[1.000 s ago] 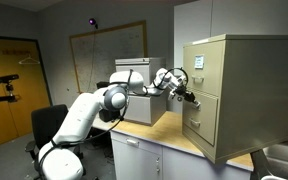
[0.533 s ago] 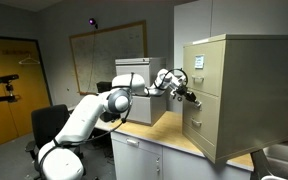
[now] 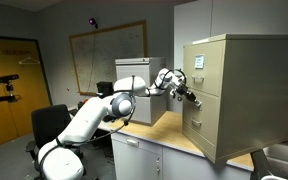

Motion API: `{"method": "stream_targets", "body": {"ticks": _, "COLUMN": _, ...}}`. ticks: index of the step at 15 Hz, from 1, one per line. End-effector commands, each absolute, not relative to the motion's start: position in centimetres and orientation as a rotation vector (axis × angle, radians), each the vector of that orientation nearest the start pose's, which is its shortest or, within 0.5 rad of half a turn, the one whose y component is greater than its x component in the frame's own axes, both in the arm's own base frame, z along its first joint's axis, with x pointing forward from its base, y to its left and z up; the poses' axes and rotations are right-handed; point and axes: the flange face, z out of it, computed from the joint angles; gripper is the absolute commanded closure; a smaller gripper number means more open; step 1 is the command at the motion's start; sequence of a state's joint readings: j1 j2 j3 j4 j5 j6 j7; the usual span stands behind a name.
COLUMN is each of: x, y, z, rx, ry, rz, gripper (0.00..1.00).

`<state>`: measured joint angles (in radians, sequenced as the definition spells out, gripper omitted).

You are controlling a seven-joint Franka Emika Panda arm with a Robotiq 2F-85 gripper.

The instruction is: Close the bottom drawer of the right cabinet

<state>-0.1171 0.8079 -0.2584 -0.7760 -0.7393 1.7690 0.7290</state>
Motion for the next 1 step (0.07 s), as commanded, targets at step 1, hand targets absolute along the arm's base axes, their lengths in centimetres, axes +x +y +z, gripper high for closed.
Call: {"method": "stream_targets", "body": {"ticks": 1, "x": 73.24, "y": -28.49, "z": 54.82, "rx": 1.998, "ry": -1.030, "rz": 0.557, "gripper": 1.00}}
